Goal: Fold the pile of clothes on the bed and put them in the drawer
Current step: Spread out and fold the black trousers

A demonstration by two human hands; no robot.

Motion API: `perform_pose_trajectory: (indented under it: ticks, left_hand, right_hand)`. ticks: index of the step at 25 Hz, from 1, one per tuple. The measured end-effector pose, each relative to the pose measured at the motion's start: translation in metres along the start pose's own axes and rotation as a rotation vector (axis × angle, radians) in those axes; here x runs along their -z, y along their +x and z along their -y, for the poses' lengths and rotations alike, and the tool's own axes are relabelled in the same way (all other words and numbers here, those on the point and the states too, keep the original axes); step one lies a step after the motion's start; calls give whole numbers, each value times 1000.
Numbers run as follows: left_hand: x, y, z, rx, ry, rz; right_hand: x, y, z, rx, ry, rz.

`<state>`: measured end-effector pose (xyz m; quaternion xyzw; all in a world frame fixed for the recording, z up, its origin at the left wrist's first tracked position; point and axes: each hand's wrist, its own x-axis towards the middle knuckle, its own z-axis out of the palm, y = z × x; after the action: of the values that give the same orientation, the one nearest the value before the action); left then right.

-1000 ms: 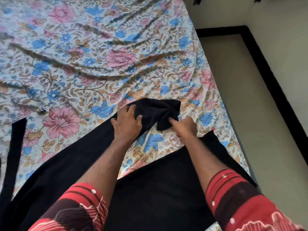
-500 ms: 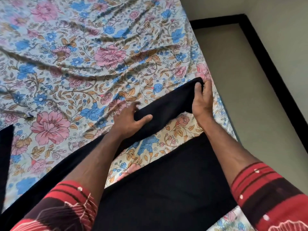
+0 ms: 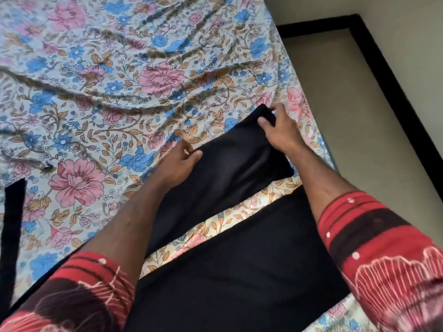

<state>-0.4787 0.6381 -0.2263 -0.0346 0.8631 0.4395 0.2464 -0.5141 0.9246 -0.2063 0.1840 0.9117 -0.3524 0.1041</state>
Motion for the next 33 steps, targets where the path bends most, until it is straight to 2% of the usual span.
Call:
perform_pose_trajectory:
  ticks: [2,4,6,7,9,12,14,16,18,22,25,27,30,33]
  left_hand:
    - [-8,-8,8,12,91,-143]
    - [-9,-21,20,79,241,-279]
    - [-7,-29,33,213,425,-285]
    - [-7,-29,39,237,463,-255]
    - [-6,-30,43,163,405,-239]
    - [3,-30,47,105,209,-294]
    - [11,-33,53,85,161,-295]
    - [16,-41,58,72,159,-297]
    - [16,-57,62,47,175,-341]
    - [23,-113,90,46,272,-495]
    - [51,-168,140,167,281,-601]
    - [77,-214,182,308,283,-705]
    - [115,-297,250,497,268,-887]
    - [136,-371,301,589,250,-954]
  right_hand:
    - [-16,-11,-26,-117,-146,16]
    - [-24,-34,-51,-238,-270,-135]
    - [-34,-55,-66,-313,-332,-199]
    - [-39,-63,-72,-273,-340,-205]
    - [-46,-72,-74,-118,-265,-248]
    - [-34,-74,-72,-119,-98,-361]
    - [-23,-80,-83,-185,-175,-381]
    - [-18,-91,-92,-220,-371,-366]
    - [-29,-105,-86,-113,-526,-362]
    - [-93,-156,-22,306,-580,-238]
    - [-155,-197,34,524,-526,-130]
    - [-196,-223,70,644,-437,-44]
    - [-258,-266,116,812,-353,159]
    - [-312,-303,156,920,-392,342]
